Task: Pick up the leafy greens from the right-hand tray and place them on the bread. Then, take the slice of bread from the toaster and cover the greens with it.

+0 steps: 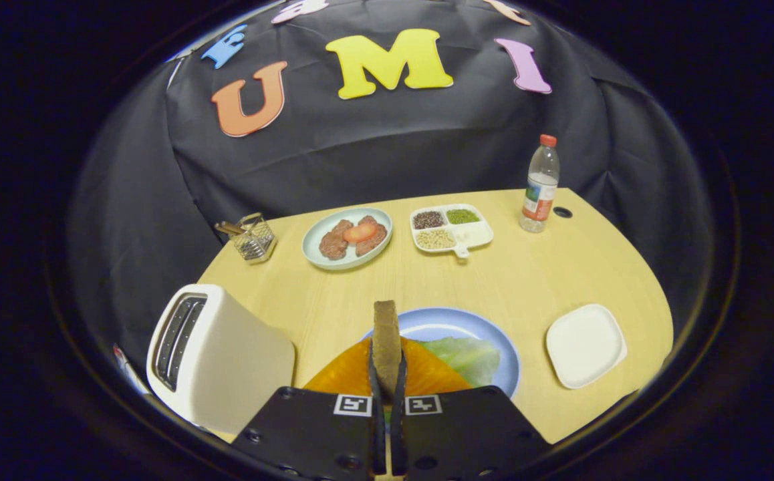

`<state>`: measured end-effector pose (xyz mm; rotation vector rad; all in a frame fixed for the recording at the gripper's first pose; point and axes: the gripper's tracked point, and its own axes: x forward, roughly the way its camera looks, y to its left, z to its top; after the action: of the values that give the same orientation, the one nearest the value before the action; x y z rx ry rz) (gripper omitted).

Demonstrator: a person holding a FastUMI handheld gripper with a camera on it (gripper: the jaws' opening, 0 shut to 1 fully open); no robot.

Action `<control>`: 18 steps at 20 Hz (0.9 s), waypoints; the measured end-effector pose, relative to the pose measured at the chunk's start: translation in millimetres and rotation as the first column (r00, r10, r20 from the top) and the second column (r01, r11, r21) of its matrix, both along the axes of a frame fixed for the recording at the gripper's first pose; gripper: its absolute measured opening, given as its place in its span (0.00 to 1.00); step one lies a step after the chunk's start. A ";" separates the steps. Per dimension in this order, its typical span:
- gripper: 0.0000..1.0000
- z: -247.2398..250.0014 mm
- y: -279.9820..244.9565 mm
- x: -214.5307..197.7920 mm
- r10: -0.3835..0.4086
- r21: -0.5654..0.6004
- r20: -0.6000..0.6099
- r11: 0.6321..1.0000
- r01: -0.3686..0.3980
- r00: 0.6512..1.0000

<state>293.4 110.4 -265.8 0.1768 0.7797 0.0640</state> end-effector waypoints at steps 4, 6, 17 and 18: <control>0.03 -11.0 -13.6 -0.4 -0.004 0.010 0.011 1.000 0.003 1.000; 0.03 -17.3 -19.4 -2.3 0.001 0.008 0.003 1.000 -0.001 1.000; 0.27 -44.6 -53.9 -12.4 -0.004 -0.080 0.000 0.997 0.004 1.000; 0.31 -46.7 -55.0 -13.5 0.001 -0.091 0.002 0.996 -0.001 1.000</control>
<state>279.9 55.5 -312.5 0.0901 0.7792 0.0297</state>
